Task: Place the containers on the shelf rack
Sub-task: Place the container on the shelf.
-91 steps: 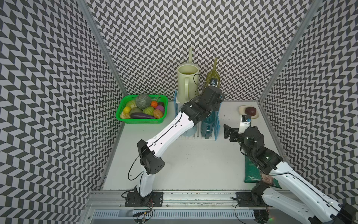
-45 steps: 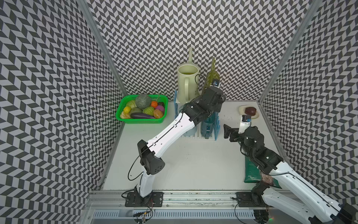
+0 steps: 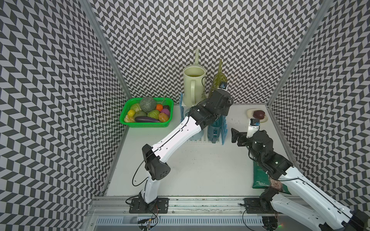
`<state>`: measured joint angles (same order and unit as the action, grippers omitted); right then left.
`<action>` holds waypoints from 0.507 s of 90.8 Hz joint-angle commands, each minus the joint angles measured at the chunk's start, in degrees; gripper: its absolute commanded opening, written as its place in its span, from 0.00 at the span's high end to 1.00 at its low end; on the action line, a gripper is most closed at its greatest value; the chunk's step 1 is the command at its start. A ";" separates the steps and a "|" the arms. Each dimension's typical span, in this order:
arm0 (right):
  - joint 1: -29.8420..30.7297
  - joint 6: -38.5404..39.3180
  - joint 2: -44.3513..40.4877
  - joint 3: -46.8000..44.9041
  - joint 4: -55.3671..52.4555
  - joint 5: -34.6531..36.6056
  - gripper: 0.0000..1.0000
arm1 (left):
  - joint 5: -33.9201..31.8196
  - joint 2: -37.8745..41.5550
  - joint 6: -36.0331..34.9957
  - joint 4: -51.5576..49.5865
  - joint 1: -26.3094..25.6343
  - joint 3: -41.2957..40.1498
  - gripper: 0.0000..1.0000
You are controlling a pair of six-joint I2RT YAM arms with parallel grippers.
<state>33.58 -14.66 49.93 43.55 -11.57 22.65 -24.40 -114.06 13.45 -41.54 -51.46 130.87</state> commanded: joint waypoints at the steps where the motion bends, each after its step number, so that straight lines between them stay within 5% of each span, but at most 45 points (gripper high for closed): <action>1: -0.10 -0.58 -1.45 0.22 1.45 0.19 0.00 | -0.55 0.15 -0.53 1.19 -0.14 -0.10 0.45; 46: -0.10 -0.58 -1.74 0.49 1.12 0.36 0.00 | -0.64 5.39 -1.09 1.20 -0.13 -5.25 0.36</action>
<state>33.58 -14.66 49.39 43.55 -11.77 22.70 -24.58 -112.86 13.08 -41.19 -51.46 126.45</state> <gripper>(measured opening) 0.996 0.637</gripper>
